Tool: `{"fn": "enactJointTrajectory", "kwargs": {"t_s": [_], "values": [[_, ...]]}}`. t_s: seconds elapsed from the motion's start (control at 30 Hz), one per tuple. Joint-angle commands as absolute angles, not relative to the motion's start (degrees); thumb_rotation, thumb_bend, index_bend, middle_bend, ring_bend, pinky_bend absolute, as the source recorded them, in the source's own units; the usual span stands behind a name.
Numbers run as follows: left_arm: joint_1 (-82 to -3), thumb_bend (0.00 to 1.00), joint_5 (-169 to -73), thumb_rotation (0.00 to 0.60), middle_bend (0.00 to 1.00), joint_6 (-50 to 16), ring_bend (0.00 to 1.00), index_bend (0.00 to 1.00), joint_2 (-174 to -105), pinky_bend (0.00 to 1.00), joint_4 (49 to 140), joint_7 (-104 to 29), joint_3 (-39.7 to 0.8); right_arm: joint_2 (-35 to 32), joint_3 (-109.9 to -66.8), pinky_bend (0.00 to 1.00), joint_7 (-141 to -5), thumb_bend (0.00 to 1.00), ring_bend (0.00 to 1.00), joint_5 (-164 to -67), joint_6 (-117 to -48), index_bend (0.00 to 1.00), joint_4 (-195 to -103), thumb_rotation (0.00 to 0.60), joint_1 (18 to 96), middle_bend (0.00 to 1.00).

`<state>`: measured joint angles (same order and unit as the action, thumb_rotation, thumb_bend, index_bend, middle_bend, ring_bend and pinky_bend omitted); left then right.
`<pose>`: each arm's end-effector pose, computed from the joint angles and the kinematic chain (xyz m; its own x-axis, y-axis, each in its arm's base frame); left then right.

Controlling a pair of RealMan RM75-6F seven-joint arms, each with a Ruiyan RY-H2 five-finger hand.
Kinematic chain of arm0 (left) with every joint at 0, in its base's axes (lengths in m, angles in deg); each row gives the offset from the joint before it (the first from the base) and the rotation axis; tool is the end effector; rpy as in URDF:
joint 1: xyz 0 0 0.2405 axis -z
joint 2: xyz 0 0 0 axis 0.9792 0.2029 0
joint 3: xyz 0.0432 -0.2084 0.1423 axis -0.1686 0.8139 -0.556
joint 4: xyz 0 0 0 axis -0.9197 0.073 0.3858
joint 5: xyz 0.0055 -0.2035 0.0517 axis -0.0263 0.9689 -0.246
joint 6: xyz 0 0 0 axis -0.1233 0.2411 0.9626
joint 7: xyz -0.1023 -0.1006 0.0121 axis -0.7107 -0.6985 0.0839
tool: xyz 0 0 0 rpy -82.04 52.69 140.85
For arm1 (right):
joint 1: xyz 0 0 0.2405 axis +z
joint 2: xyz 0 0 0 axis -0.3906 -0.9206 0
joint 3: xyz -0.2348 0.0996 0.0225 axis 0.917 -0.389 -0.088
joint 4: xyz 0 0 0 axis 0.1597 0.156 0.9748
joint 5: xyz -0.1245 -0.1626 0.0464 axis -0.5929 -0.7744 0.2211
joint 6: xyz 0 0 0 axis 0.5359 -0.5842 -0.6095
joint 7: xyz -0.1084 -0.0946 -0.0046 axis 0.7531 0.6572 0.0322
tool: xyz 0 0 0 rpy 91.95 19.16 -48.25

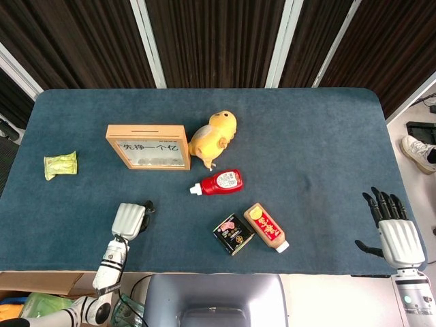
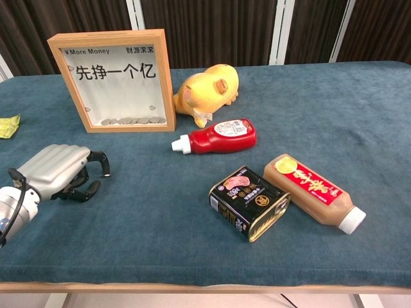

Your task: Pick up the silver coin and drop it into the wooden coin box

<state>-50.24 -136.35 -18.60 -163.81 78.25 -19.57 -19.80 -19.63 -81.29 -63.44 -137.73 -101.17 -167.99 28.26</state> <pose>-0.2382 0.3025 -0.0689 0.5478 0.1208 0.8278 0.8285 -0.2156 -0.5168 -0.3099 -0.1839 0.1473 0.4884 -0.0399 0.8717 -0.8724 0.0000 0.4888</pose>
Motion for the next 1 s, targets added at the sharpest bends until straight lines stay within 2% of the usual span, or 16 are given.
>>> {"fn": "enactJointTrajectory", "kwargs": {"t_s": [0.03, 0.27, 0.73, 0.8, 1.0], "values": [[-50.19, 0.39, -136.43, 0.6, 1.0, -19.03, 1.0, 0.49, -164.18, 1.0, 77.82, -20.19, -19.66, -19.7, -81.31, 0.0, -63.61, 0.17, 0.0, -137.77, -101.2, 0.0, -167.99, 0.6, 28.27, 0.0], [-50.01, 0.38, -136.68, 0.6, 1.0, -20.09, 1.0, 0.61, -165.1, 1.0, 76.28, -21.41, -19.27, -19.75, -81.27, 0.0, -63.57, 0.17, 0.0, -137.7, -100.86, 0.0, -167.95, 0.6, 28.4, 0.0], [-50.46, 0.4, -137.74, 0.6, 1.0, -22.08, 1.0, 0.61, -163.88, 1.0, 77.78, -22.77, -19.52, -19.59, -81.2, 0.0, -62.78, 0.17, 0.0, -137.6, -100.51, 0.0, -168.18, 0.6, 28.59, 0.0], [-50.5, 0.43, -137.65, 0.6, 1.0, -22.17, 1.0, 0.62, -163.64, 1.0, 78.44, -22.69, -19.43, -19.59, -81.21, 0.0, -62.75, 0.17, 0.0, -137.61, -100.56, 0.0, -168.18, 0.6, 28.59, 0.0], [-50.81, 0.63, -138.01, 0.6, 1.0, -22.56, 1.0, 0.69, -161.89, 1.0, 82.08, -25.08, -19.35, -19.6, -81.15, 0.0, -62.73, 0.17, 0.0, -137.63, -100.44, 0.0, -168.17, 0.6, 28.64, 0.0]]}}
